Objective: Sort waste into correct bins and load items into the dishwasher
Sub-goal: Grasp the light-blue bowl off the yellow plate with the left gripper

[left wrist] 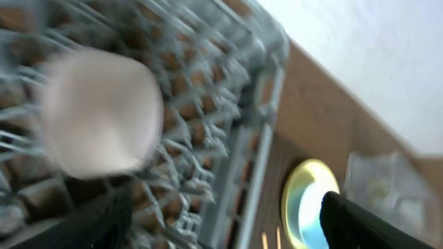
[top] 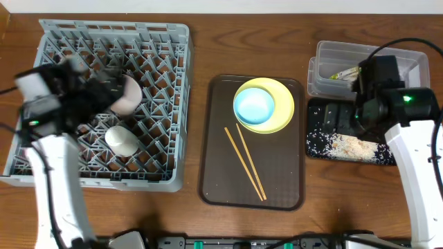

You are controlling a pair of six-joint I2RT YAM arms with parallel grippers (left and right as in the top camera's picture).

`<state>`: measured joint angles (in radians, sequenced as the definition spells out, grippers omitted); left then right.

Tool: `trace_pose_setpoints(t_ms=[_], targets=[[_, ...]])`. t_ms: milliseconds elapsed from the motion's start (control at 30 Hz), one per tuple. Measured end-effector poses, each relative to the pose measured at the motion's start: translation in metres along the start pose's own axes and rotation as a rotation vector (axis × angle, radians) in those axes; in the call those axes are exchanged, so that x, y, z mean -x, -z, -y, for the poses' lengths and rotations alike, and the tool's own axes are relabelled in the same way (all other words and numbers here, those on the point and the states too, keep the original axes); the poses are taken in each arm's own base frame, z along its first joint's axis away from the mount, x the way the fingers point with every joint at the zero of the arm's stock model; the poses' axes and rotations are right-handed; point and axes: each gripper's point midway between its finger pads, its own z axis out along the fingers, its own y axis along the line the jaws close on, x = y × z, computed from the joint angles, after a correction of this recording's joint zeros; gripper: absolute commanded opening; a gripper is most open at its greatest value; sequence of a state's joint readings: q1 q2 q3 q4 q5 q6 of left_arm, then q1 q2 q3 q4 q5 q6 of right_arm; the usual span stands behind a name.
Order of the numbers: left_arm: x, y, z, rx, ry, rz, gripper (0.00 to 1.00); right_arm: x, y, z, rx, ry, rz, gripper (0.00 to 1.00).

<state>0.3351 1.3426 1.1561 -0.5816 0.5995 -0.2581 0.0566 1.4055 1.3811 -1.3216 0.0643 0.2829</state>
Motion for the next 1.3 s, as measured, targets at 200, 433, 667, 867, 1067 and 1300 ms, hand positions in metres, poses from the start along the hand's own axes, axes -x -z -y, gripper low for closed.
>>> trace_pose_setpoints(t_ms=[200, 433, 667, 867, 1067, 1300], targets=[[-0.077, -0.035, 0.079, 0.059, -0.267, -0.186, 0.95, -0.002, -0.001, 0.027, -0.045, -0.096, -0.026, 0.99], [-0.102, -0.06, 0.179, -0.035, -0.514, -0.185, 0.96, -0.006, -0.001, 0.057, -0.078, -0.201, -0.054, 0.99], [-0.184, -0.143, 0.22, -0.119, -0.709, -0.288, 0.96, -0.008, -0.001, 0.061, -0.082, -0.215, -0.062, 0.99], [-0.253, -0.199, 0.214, -0.133, -0.824, -0.392, 0.92, -0.008, -0.001, 0.061, -0.082, -0.215, -0.063, 0.99], [-0.296, -0.229, 0.183, -0.076, -0.865, -0.5, 0.47, -0.008, -0.001, 0.061, -0.082, -0.215, -0.062, 0.99], [-0.289, -0.235, 0.16, 0.057, -0.909, -0.471, 0.08, -0.008, -0.001, 0.061, -0.082, -0.215, -0.063, 0.99]])
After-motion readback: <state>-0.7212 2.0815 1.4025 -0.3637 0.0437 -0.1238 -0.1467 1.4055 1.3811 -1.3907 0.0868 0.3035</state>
